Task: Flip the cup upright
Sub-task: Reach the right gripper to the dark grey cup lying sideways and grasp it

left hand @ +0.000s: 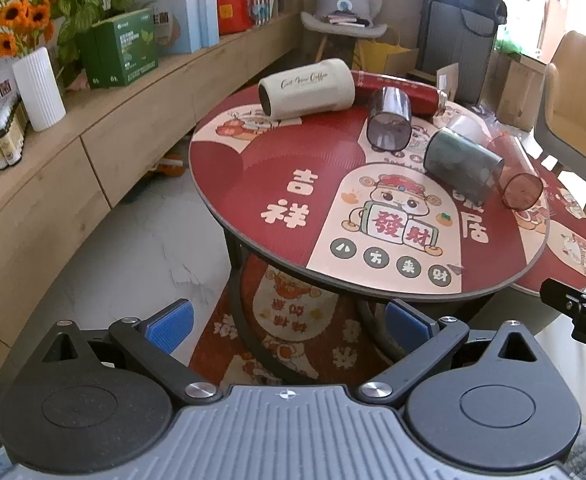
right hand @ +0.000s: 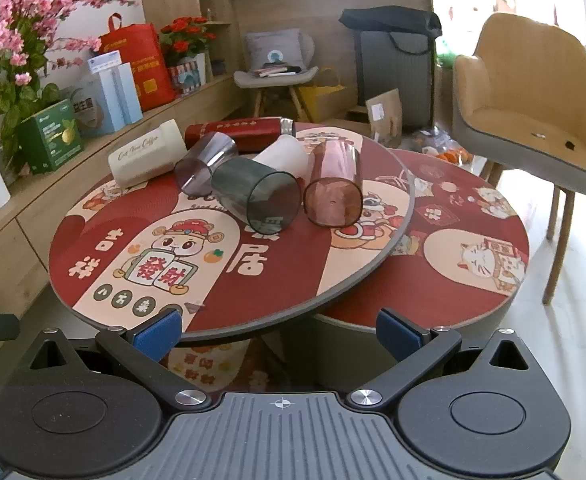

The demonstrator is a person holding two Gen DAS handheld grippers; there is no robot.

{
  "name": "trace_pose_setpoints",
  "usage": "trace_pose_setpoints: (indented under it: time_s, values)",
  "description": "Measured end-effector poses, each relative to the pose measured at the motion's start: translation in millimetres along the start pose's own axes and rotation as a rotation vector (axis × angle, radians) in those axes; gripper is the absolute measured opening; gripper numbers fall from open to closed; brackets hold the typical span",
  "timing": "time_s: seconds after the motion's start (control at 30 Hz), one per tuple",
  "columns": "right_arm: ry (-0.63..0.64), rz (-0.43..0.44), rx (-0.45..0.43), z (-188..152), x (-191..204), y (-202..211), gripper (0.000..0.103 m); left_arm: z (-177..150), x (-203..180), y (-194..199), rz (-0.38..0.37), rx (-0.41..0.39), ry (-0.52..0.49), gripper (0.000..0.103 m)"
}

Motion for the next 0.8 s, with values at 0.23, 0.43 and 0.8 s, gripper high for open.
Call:
trace_pose_setpoints:
  time_s: [0.23, 0.43, 0.8]
  values:
    - [0.076, 0.003, 0.002, 9.6, 5.7, -18.3, 0.103, 4.6, 5.2, -20.9, -0.008, 0.030, 0.013, 0.103]
    - [0.158, 0.018, -0.025, 42.7, 10.3, -41.6, 0.103, 20.0, 26.7, -36.2, 0.009, 0.026, 0.058, 0.103]
    - [0.330, 0.018, -0.095, 121.1, 40.3, -98.4, 0.103, 15.9, 41.4, -70.6, 0.003, 0.084, 0.104, 0.103]
Point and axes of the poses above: each gripper's, at about its wrist camera, not at the fingertips, and y roughly against the way its jaws point, x to its left, z to its top, the point moved 10 cm from there along -y, roughly the way its jaws point, and after that the axes turned 7 degrees about x, right-handed, at the moved point
